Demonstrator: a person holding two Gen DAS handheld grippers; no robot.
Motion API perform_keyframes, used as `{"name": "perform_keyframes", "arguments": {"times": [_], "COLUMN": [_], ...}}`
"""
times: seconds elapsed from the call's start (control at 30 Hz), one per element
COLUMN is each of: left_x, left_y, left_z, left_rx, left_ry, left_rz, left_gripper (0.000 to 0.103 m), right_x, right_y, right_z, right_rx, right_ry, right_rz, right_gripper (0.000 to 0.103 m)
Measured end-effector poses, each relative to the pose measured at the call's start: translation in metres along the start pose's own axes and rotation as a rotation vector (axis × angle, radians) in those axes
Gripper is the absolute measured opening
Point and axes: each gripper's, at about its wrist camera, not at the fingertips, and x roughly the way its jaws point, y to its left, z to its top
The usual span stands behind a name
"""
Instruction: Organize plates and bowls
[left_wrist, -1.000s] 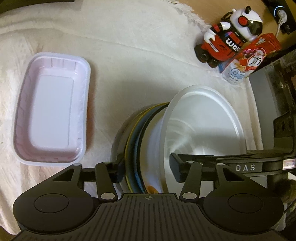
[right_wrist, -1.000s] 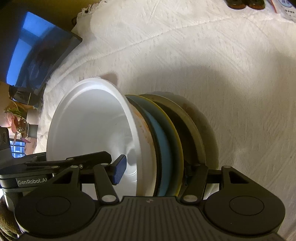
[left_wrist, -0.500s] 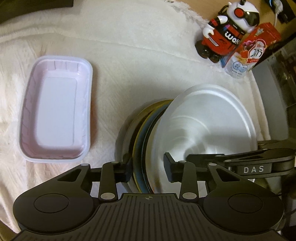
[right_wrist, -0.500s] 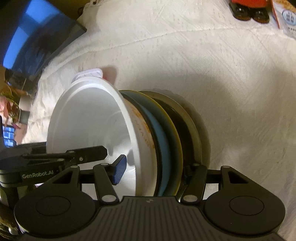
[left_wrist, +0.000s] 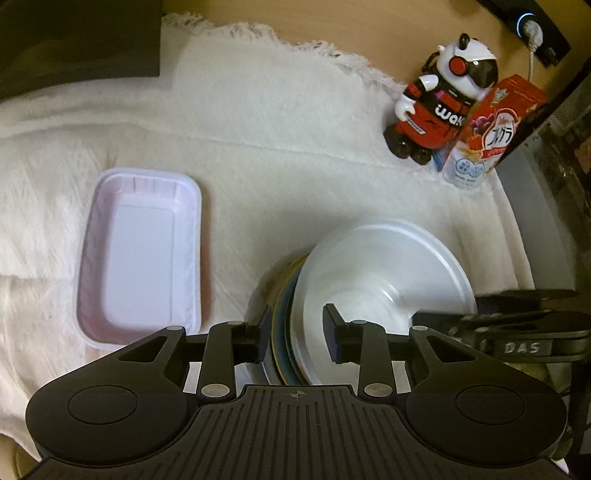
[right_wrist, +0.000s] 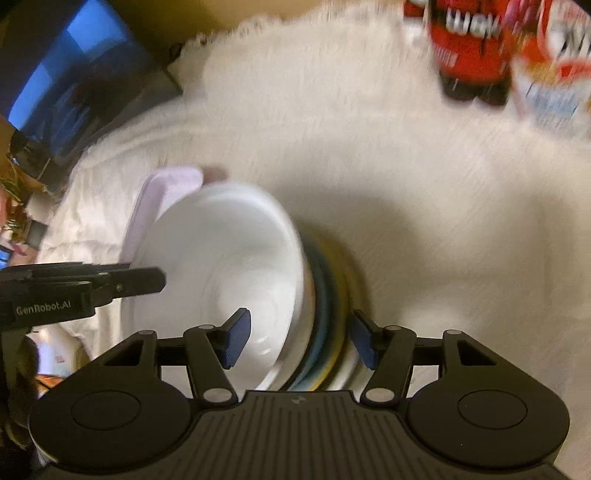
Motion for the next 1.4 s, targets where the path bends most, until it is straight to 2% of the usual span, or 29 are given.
{"name": "perform_keyframes", "arguments": {"times": [0.13, 0.2, 0.3, 0.5, 0.57, 0.67, 0.73, 0.8, 0.87, 0.93, 1.07, 1.17, 1.27, 1.4], "left_x": [0.008, 0.009, 0.007, 0.007, 0.005, -0.006, -0.017, -0.030, -0.042, -0.050, -0.049, -0.038, -0.022, 0.008], "left_y": [-0.002, -0.005, -0.007, -0.005, -0.001, 0.010, 0.019, 0.029, 0.043, 0.061, 0.109, 0.146, 0.175, 0.192], "left_z": [-0.001, -0.001, 0.000, -0.001, 0.000, 0.003, 0.007, 0.011, 0.015, 0.020, 0.026, 0.030, 0.034, 0.034], "left_rx": [-0.003, -0.001, 0.003, 0.014, 0.002, -0.025, -0.037, -0.040, -0.049, -0.066, -0.128, -0.181, -0.206, -0.203], "left_ry": [0.026, 0.026, 0.017, 0.020, 0.027, 0.022, 0.001, -0.036, -0.086, -0.140, -0.217, -0.231, -0.208, -0.133], "left_rz": [-0.032, -0.020, -0.025, 0.013, -0.012, -0.092, -0.120, -0.117, -0.099, -0.062, 0.039, 0.077, 0.068, 0.085], "left_gripper": [0.032, 0.032, 0.031, 0.031, 0.028, 0.028, 0.028, 0.028, 0.028, 0.028, 0.029, 0.029, 0.029, 0.029], "right_x": [-0.016, -0.018, -0.013, -0.010, -0.017, -0.034, -0.045, -0.052, -0.055, -0.054, -0.029, -0.001, 0.035, 0.091], "right_y": [0.004, 0.004, -0.001, -0.008, -0.002, 0.011, 0.025, 0.041, 0.059, 0.079, 0.121, 0.144, 0.163, 0.177], "right_z": [0.001, 0.002, 0.001, -0.002, 0.000, 0.009, 0.017, 0.028, 0.040, 0.053, 0.079, 0.092, 0.102, 0.116], "right_rx": [-0.071, -0.090, -0.079, -0.049, -0.064, -0.109, -0.149, -0.189, -0.217, -0.241, -0.249, -0.227, -0.210, -0.149], "right_ry": [-0.082, -0.106, -0.113, -0.093, -0.111, -0.162, -0.193, -0.223, -0.241, -0.244, -0.170, -0.100, -0.006, 0.133], "right_rz": [-0.063, -0.093, -0.144, -0.140, -0.148, -0.176, -0.219, -0.266, -0.279, -0.265, -0.206, -0.174, -0.167, -0.183], "right_gripper": [0.067, 0.068, 0.070, 0.072, 0.072, 0.072, 0.073, 0.073, 0.075, 0.082, 0.083, 0.083, 0.083, 0.083]}}
